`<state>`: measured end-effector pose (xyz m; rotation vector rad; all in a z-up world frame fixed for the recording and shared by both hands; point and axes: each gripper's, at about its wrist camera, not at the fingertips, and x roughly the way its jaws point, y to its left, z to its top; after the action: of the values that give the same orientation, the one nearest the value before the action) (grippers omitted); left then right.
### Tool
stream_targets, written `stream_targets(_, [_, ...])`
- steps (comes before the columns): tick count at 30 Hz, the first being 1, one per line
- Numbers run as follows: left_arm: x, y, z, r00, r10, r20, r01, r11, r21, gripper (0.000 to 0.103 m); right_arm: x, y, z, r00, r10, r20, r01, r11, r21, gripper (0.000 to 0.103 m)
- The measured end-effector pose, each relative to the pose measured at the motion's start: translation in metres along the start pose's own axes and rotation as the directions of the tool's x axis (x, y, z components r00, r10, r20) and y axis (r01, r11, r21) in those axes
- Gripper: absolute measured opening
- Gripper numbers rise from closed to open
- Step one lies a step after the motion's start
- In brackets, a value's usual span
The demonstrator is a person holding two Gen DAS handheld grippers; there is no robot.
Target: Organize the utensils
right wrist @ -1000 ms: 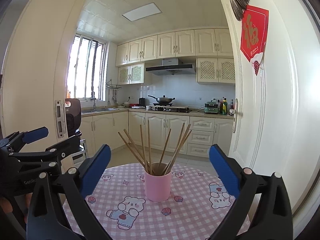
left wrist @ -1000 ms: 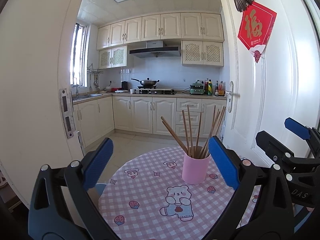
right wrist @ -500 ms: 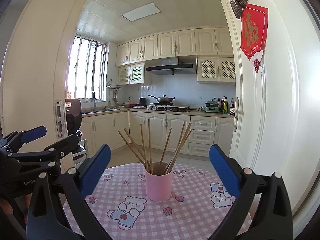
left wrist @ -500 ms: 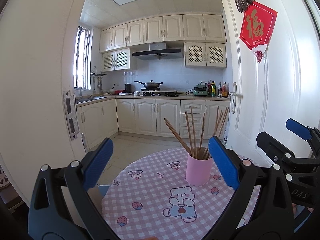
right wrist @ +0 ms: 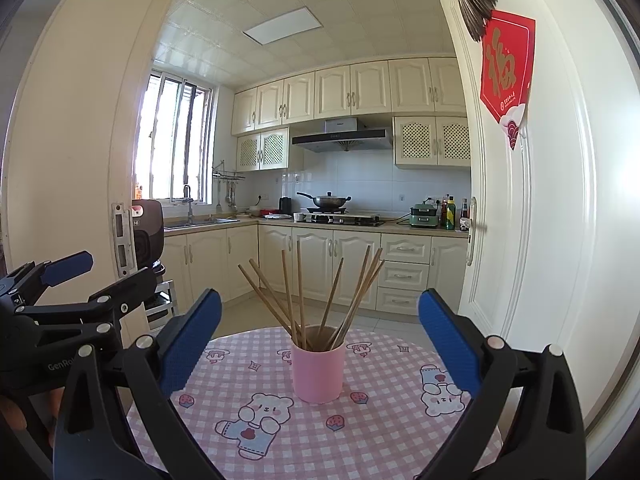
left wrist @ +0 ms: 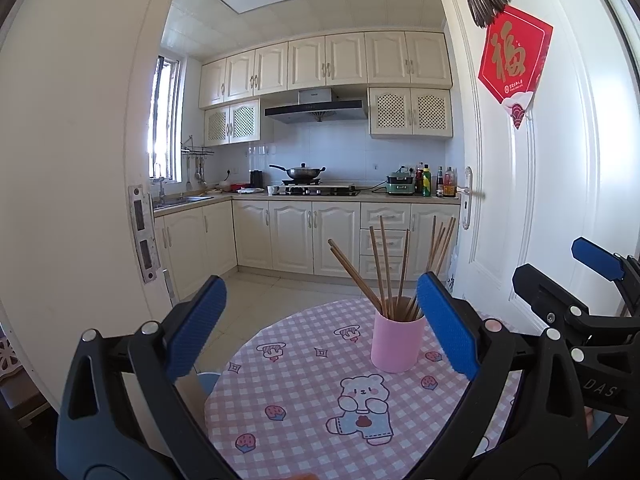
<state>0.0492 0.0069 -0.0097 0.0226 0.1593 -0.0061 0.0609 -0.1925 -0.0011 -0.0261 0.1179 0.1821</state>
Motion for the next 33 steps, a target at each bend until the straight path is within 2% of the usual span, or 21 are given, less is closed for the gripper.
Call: stream_targets(33, [-0.0020,-0.0004,0.0008,1.000,0.013,0.017,-0.013,1.000,0.005,0.094,-0.0041,0.0039,0.0007,1.000,-0.002,-0.007,0.002,1.000,0.015,0.095])
